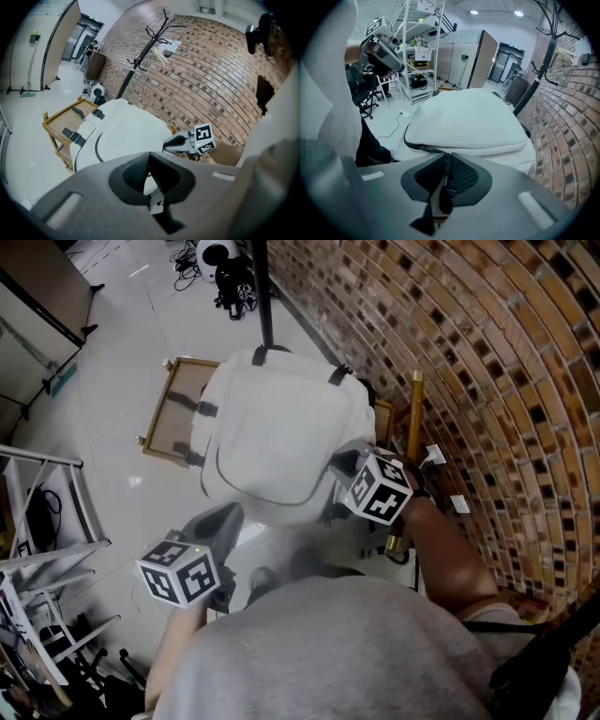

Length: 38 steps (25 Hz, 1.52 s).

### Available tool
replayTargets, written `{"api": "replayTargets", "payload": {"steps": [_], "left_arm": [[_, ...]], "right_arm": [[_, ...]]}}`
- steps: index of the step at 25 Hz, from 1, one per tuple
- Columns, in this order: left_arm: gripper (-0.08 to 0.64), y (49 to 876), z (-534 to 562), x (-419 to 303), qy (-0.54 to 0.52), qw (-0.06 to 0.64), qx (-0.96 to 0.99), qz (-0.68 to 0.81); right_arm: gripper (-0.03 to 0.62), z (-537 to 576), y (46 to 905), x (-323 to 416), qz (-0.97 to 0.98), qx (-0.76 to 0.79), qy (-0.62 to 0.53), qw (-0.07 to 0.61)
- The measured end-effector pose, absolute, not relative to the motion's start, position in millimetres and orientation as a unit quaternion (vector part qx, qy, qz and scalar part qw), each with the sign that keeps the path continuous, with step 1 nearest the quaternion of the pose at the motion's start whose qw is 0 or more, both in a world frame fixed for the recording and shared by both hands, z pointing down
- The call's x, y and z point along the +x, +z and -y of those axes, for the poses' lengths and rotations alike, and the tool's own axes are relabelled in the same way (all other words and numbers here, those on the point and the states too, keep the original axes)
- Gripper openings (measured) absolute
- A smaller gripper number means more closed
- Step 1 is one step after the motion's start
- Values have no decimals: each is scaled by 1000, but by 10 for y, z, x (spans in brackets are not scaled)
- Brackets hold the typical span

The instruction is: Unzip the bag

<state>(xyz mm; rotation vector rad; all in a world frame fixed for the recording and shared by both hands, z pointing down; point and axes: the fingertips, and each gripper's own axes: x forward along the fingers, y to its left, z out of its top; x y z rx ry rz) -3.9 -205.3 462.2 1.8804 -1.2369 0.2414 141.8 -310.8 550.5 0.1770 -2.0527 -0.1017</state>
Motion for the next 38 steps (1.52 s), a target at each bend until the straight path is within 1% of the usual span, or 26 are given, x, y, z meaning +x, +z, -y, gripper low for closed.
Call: {"api": "replayTargets", "payload": {"steps": [7,12,19,27,38], "left_arm": [[2,4577,2023,-3,94,420,761,486],[2,4537,1942,-45,97,412,771,475],[2,4468,1679,-161,105,404,786,456],[2,4406,1386,-229,119,394,805,427],[2,4409,1094,-420,139,389,810,416]], "right_arm": [[30,3062,5433,1465,849,85,-45,519],[28,2948,5355,1546,848,119,-22,516],[25,2570,5314,1604,837,154,-1,526],[21,2203,5389,1538,826,188,24,531],[18,1971,5446,1456,819,224,40,527]]}}
